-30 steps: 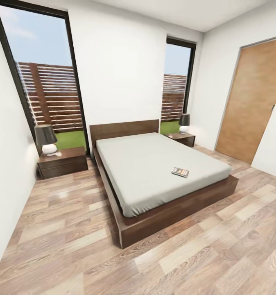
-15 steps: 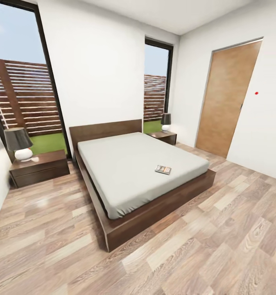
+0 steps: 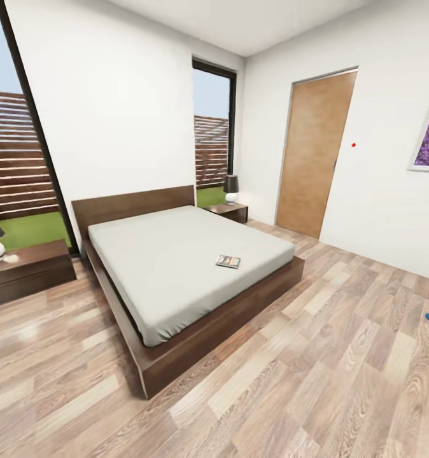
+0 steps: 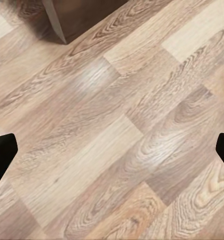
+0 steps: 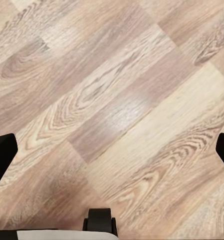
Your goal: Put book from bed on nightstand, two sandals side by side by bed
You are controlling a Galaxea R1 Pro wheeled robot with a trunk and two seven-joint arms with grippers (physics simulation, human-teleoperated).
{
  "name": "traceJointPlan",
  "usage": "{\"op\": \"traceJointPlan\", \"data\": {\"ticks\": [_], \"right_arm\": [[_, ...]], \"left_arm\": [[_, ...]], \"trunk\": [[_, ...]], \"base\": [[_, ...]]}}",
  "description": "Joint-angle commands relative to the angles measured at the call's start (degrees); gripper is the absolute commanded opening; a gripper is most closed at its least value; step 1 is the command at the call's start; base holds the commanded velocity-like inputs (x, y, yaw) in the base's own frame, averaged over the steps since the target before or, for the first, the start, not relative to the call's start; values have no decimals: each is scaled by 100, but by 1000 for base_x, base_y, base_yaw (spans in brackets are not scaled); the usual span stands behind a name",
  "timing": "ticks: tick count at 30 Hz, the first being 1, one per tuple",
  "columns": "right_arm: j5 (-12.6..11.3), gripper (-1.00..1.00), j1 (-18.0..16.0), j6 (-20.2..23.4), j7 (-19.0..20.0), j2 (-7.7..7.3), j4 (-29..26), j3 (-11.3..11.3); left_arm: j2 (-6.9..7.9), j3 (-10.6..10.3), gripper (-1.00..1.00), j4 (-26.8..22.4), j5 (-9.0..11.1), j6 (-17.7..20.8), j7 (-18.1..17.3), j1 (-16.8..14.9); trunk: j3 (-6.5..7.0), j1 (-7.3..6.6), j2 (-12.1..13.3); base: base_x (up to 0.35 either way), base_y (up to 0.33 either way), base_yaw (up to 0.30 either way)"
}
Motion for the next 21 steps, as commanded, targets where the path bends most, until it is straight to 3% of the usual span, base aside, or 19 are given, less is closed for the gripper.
{"op": "traceJointPlan", "data": {"ticks": [1, 21], "right_arm": [[-2, 100, -3, 0, 10, 1, -1, -10], [-2, 100, -3, -2, 6, 1, -1, -10]], "left_arm": [[1, -2, 100, 2, -6, -17, -2, -2], [1, -1, 100, 5, 1, -17, -2, -2]], "trunk": [[-6, 0, -3], [-6, 0, -3]], "base": [[0, 0, -281], [0, 0, -282]]}}
